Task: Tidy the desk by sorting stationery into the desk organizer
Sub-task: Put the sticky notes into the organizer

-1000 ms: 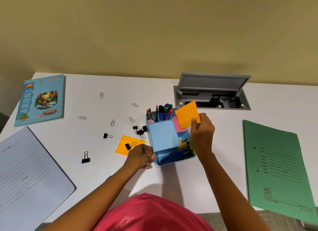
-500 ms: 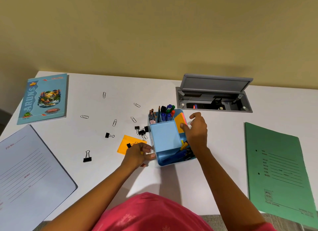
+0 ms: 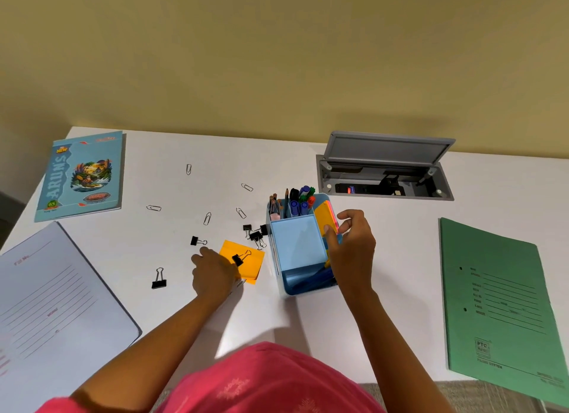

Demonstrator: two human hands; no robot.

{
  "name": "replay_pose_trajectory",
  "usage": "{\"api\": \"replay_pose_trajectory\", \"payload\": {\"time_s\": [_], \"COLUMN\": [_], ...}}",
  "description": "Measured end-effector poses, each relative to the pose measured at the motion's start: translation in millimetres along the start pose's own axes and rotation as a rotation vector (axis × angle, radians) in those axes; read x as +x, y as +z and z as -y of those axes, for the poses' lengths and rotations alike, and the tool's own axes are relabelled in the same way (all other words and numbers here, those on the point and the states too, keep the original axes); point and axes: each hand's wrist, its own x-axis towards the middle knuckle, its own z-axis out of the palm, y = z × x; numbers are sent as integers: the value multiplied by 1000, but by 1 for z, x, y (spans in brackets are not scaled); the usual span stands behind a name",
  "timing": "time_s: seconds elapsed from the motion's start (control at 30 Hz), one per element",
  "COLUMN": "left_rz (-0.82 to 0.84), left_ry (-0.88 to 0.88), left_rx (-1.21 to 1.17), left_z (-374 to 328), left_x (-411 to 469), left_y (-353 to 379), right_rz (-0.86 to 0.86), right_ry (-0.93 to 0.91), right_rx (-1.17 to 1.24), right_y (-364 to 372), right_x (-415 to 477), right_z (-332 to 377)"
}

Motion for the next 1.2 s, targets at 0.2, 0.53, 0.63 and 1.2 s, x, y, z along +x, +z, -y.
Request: {"api": "replay_pose_trajectory", "payload": {"time_s": [0.2, 0.53, 0.63, 1.2], "left_rz": [54, 24, -36, 238], "left_ry": [-66, 91, 93, 294], "left_rx": [-14, -258, -451, -776], "left_z": [1, 27, 21, -34], "left_x": [1, 19, 6, -75], "left_y": [1, -21, -42, -78], "right_rz": [10, -17, -18, 292], "right_ry": [3, -138, -184, 99], "right_rx": [-12, 29, 80, 374], "right_y": [1, -2, 0, 7], "right_x": [-7, -16, -18, -32], "right_z": [0, 14, 21, 55]}}
